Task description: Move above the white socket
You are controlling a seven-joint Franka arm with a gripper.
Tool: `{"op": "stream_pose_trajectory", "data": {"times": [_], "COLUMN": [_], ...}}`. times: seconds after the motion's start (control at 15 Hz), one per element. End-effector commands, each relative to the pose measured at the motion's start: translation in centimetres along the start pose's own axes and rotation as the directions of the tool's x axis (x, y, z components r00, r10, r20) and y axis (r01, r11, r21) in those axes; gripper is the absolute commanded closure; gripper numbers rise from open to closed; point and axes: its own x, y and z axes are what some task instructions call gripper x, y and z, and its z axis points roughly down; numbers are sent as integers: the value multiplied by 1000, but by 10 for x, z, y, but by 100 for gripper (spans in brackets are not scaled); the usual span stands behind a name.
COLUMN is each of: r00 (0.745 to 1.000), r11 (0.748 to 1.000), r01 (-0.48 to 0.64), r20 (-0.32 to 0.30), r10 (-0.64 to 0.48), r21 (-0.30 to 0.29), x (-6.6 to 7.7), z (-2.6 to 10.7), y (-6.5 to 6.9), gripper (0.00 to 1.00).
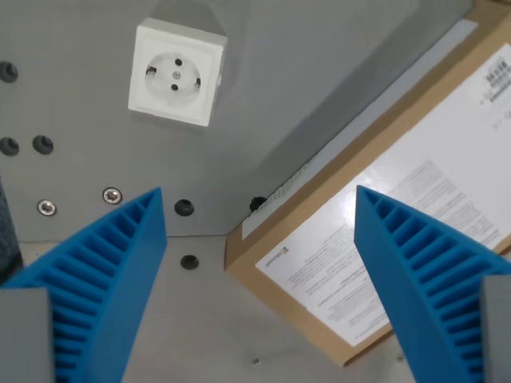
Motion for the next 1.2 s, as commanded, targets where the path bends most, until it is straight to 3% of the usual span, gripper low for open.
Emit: {"op": "stream_pose_trajectory", "data": {"times": [0.07, 0.33, 0.6, 0.87, 1.2], "r00": [945, 893, 827, 746, 626], "r11": [950, 900, 834, 753, 633], "r01": [313, 436, 552, 657, 772], "r20": [-103, -113, -112, -113, -115], "r10": [-312, -435, -551, -656, -772], "r21": [-5, -14, -23, -33, -50], "x": [-4, -3, 0, 4, 7], "z": [14, 28, 44, 62, 86], "y": [-5, -9, -15, -21, -29], "gripper": [0, 0, 0, 0, 0]}}
